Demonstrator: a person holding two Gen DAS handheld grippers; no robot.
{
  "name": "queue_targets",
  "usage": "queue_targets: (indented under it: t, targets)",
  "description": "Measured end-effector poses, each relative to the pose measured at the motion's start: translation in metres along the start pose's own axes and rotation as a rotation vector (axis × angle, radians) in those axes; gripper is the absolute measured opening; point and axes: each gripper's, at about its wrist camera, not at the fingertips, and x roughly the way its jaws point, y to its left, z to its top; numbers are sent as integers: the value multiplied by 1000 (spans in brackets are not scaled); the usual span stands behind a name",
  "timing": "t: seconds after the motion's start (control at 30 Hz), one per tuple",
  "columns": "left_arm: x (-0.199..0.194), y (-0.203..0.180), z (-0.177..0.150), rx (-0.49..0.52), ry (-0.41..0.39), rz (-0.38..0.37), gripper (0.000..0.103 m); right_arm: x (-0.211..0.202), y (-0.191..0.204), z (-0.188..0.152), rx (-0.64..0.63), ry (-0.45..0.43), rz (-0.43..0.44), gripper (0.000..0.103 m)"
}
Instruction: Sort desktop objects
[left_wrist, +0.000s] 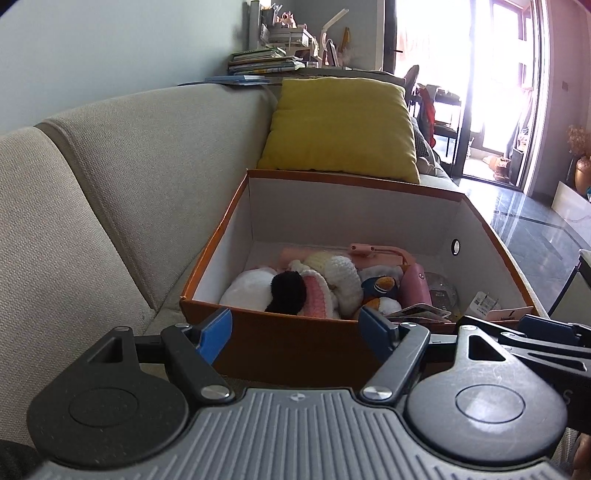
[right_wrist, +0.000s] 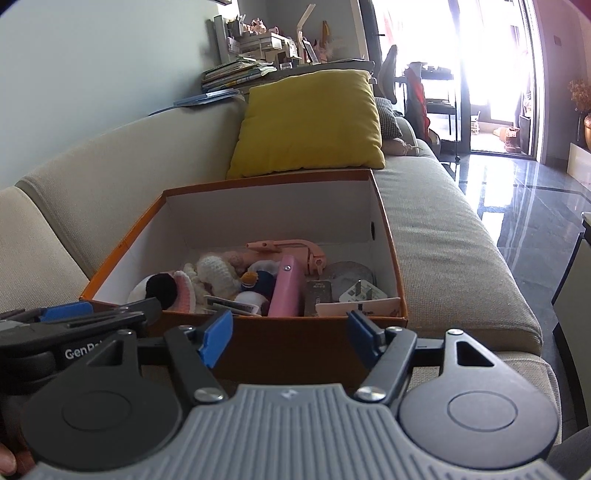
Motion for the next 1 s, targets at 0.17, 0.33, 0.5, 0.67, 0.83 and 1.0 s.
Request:
queue_targets:
  t: [0.17, 0.33, 0.5, 0.67, 0.83, 1.0]
  targets:
    - [-2, 0, 0, 2, -4, 4, 89, -1, 0, 0, 6, -1, 1, 71]
    - [-1, -1, 1, 6, -1, 8, 89, -2, 2, 0, 3, -4, -3, 71]
    - [-3, 3, 3, 6, -3, 21, 89, -2, 3, 0, 15, 2, 11, 71]
    - [-5, 8, 4, 1, -5, 29, 89, -4, 9, 0, -3, -2, 12, 71]
    - [-7, 11, 7, -3, -11, 31, 89, -7, 13, 0, -13, -4, 15, 71]
    - [-9, 12, 7, -4, -13, 31, 89, -9, 14, 0, -20, -2, 17, 71]
